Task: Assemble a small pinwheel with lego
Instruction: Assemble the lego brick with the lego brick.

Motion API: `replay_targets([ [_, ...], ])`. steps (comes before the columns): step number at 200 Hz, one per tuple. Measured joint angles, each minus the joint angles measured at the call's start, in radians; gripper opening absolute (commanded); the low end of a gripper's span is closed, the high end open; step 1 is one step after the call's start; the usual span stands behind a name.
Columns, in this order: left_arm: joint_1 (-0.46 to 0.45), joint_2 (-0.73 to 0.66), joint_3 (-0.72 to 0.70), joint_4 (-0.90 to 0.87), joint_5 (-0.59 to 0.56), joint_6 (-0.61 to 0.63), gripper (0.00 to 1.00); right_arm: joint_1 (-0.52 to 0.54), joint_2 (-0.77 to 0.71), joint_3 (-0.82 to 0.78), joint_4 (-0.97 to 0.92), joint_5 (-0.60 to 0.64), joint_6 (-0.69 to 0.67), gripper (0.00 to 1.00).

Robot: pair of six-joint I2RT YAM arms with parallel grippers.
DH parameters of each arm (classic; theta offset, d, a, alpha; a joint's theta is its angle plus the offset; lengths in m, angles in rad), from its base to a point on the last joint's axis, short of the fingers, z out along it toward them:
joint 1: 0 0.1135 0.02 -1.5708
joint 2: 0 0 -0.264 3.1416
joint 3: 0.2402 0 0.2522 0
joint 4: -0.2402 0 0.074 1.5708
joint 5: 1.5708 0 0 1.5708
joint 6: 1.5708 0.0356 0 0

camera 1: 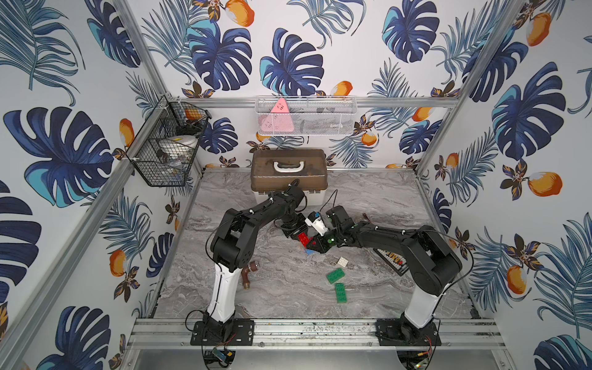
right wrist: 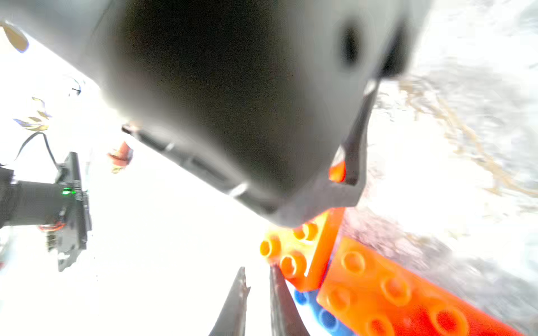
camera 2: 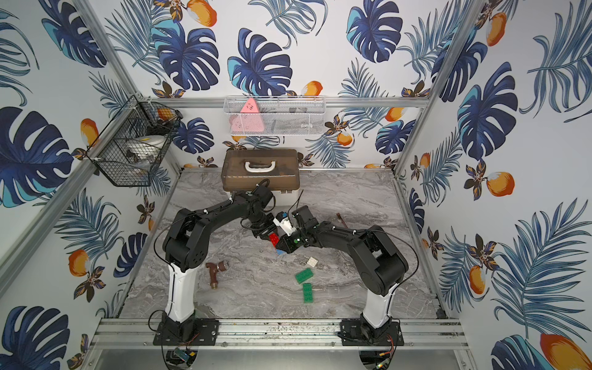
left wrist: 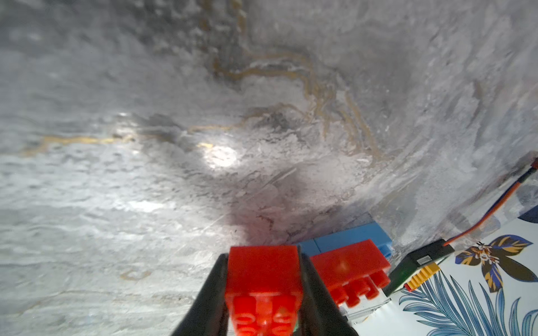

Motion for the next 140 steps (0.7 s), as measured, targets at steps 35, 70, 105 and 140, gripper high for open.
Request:
replay_targets([
  [35, -0.002, 0.000, -0.001, -0.007, -0.008, 0.000, 0.00, -0.006, 0.013, 0.010, -0.005, -0.038, 0.002, 0.19],
  [70, -0.017, 0.005, 0.025, -0.045, -0.007, 0.018, 0.00, -0.019, -0.025, 0.007, -0.048, -0.084, 0.050, 0.19],
  [105, -0.028, 0.021, 0.065, -0.074, -0.011, 0.067, 0.00, -0.043, -0.033, 0.002, -0.046, -0.176, 0.130, 0.20],
  [140, -0.035, 0.026, 0.069, -0.086, -0.024, 0.074, 0.00, -0.045, -0.027, -0.002, -0.031, -0.225, 0.214, 0.19],
])
